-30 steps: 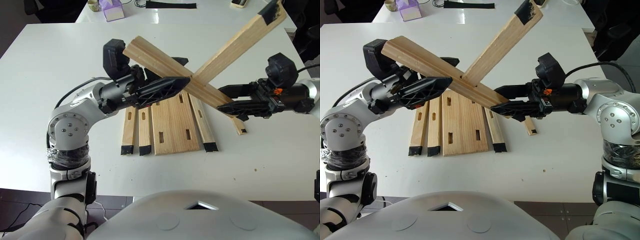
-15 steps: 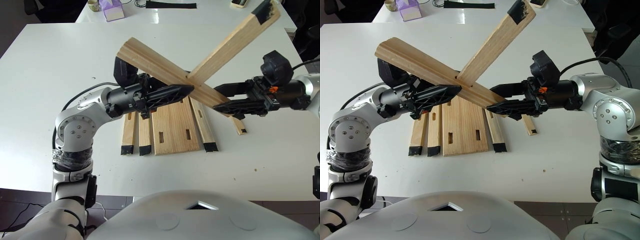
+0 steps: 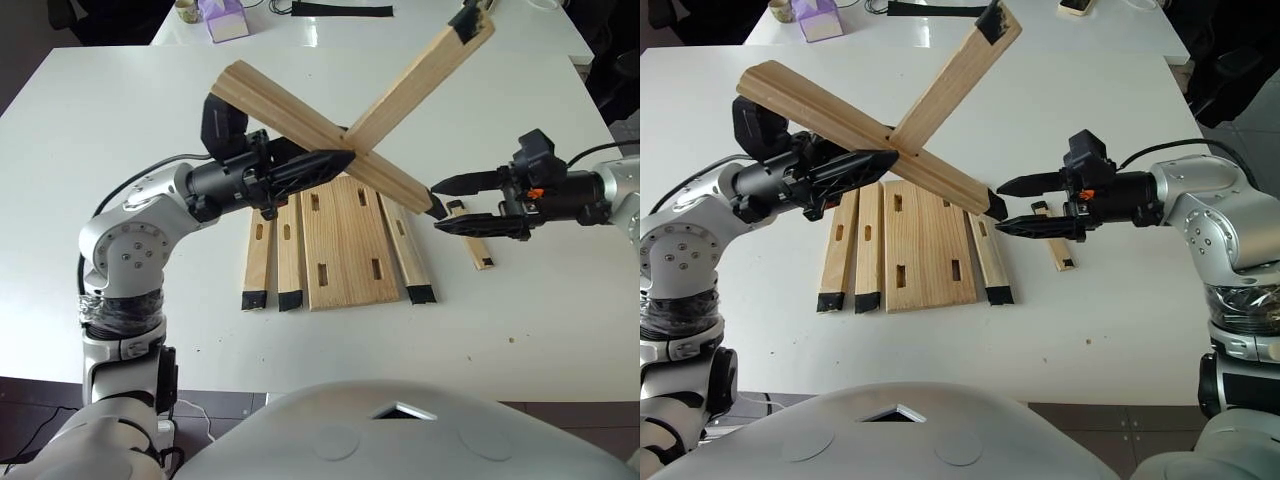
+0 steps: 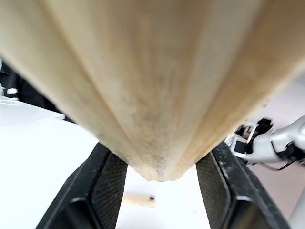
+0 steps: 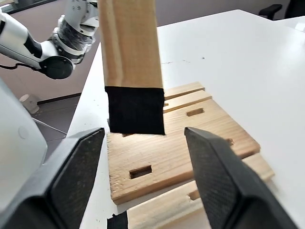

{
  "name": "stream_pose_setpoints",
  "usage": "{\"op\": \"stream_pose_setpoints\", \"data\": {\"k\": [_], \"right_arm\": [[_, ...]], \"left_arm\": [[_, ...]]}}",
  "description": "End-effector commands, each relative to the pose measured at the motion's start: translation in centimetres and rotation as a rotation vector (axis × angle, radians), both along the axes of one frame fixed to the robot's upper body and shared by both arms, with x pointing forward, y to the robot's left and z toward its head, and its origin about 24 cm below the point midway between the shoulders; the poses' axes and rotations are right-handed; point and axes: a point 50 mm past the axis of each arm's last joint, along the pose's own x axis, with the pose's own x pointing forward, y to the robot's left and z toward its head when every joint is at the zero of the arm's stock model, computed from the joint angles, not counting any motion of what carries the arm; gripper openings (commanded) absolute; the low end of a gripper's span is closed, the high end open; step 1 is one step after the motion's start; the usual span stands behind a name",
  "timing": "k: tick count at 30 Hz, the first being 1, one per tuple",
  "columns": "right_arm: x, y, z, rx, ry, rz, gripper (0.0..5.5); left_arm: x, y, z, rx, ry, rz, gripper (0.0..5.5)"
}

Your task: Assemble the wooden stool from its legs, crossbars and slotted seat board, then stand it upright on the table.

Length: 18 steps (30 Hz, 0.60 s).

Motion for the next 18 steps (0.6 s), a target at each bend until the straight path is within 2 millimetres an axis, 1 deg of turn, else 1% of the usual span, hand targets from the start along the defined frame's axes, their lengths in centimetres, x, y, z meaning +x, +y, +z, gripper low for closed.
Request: {"op": "stream_pose_setpoints", "data": {"k": [1, 5, 7, 10, 12, 15, 18], "right_arm": [[-0.1, -3.2, 0.5, -0.028, -0.046, -0.17, 3.09], [-0.9, -4.8, 0.1, -0.021, -0.057, -0.275, 3.09], [-1.5, -5.1, -0.3, -0.011, -0.055, -0.308, 3.09], [-2.3, -4.9, -1.2, -0.009, -0.047, -0.336, 3.09], [-2.8, -4.6, -1.7, 0.0, -0.042, -0.349, 3.09], [-2.8, -4.2, -2.1, 0.002, -0.047, -0.363, 3.09], [-2.7, -3.9, -2.3, 0.0, -0.05, -0.366, 3.09]], "left_arm": [[-1.2, 2.3, 0.8, 0.186, -0.092, 0.028, 2.04], [-3.1, 3.6, 0.6, 0.319, -0.109, 0.002, 2.04], [-4.0, 3.9, 0.2, 0.364, -0.105, -0.019, 2.04], [-5.3, 3.7, -0.5, 0.399, -0.088, -0.046, 2.04], [-5.3, 3.7, -1.2, 0.425, -0.082, -0.038, 2.04], [-5.3, 3.7, -2.5, 0.493, -0.095, -0.044, 2.04], [-5.2, 4.0, -2.7, 0.522, -0.108, -0.05, 2.04]]}}
